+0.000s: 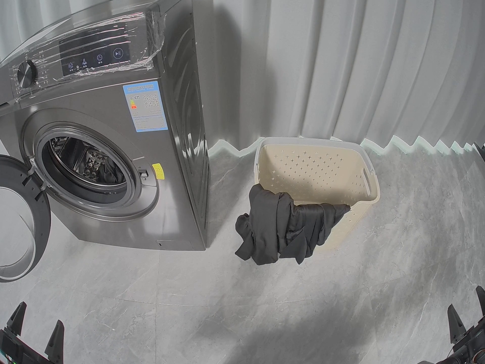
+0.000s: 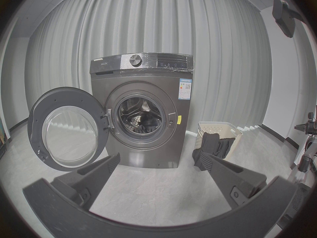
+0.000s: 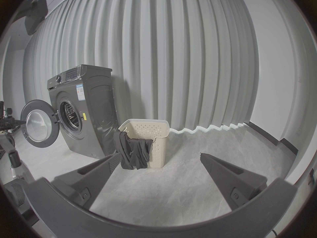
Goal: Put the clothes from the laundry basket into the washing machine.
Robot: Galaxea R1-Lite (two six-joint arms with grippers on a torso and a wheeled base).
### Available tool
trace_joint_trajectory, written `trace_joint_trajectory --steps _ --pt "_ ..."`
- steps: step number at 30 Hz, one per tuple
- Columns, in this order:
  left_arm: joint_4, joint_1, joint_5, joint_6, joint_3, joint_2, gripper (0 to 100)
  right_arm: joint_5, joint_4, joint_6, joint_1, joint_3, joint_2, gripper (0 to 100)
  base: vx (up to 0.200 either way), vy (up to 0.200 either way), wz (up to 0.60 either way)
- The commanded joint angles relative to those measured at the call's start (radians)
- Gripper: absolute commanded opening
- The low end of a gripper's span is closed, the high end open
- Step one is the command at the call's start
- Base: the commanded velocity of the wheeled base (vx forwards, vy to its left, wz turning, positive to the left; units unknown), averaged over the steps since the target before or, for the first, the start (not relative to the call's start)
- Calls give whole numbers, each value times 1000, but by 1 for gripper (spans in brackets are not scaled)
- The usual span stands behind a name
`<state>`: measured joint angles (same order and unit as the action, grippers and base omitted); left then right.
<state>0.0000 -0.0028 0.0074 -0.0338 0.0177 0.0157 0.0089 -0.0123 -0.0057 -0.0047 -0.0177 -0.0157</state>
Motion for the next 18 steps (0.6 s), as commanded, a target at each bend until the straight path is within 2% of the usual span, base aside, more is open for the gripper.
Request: trace_joint_trajectory --steps 1,5,10,13,18 --pt "0 0 2 0 -16 -16 100 0 0 0 0 12 16 100 0 -200 0" --pt "2 0 0 14 -16 -16 100 0 0 0 0 12 16 100 0 -200 0" --pt "2 1 -1 15 -16 -16 100 0 0 0 0 12 16 100 0 -200 0" --pt "-2 0 -7 0 -16 -14 100 0 0 0 0 12 16 100 0 0 0" --pt "0 1 -3 14 -16 -16 100 0 0 0 0 12 16 100 0 0 0"
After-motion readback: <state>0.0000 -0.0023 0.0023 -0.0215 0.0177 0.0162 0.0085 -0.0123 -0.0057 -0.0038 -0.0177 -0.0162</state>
